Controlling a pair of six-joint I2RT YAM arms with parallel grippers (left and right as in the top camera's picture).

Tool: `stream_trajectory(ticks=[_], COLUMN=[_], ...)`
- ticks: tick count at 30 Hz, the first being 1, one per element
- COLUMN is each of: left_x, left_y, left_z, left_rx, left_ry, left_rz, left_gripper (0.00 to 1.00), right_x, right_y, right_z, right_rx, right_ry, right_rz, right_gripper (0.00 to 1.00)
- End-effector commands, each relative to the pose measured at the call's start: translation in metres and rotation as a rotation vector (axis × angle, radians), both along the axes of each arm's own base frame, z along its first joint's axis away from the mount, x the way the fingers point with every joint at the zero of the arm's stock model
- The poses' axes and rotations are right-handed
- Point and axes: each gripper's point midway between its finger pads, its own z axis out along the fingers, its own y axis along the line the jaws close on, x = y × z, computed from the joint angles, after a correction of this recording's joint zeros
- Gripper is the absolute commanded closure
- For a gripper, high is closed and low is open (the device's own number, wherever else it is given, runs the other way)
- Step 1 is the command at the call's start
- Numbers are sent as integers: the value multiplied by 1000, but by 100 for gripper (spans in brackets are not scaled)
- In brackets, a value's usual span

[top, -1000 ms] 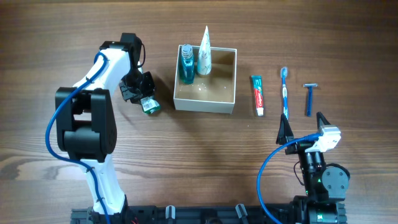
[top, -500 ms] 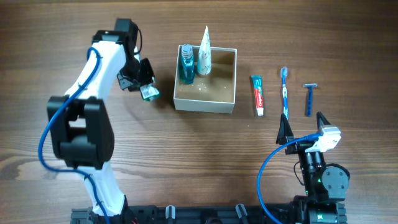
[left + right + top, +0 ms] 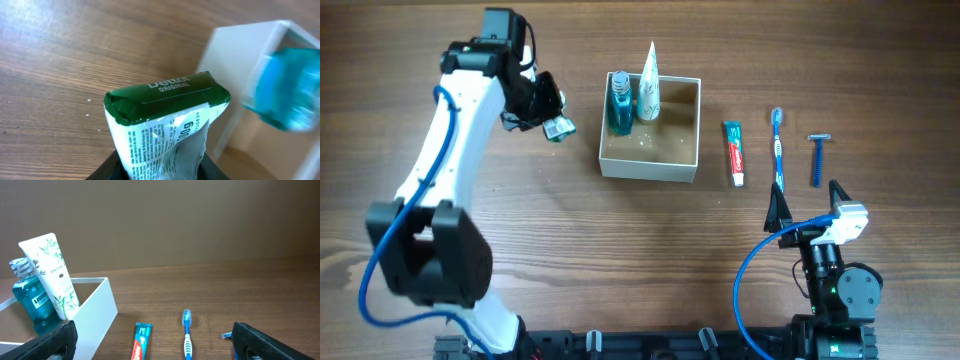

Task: Pack container
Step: 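Lift the soap bar with the left gripper and carry it over the box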

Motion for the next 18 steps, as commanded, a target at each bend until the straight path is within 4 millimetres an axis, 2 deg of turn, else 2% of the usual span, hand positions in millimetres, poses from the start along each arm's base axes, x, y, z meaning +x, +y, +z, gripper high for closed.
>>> stream_trajectory(ticks=[1,6,12,18], left_x=[-6,-24,-36,-35], left_y=[-30,-68,-107,-130], left_z=[63,92,91,90], left_rx=[-126,-235,-236,-237], left_ry=[-168,-240,-259,-289], left_rz=[-152,-325,-473,-531], left_gripper=[73,71,66,63], right_x=[0,0,0,0], right_y=[1,1,1,1], right_z=[0,0,0,0], right_rx=[-4,-4,-3,-3], right_ry=[-3,-3,-3,-3], right_rz=[5,5,5,5], right_gripper=[0,0,0,0])
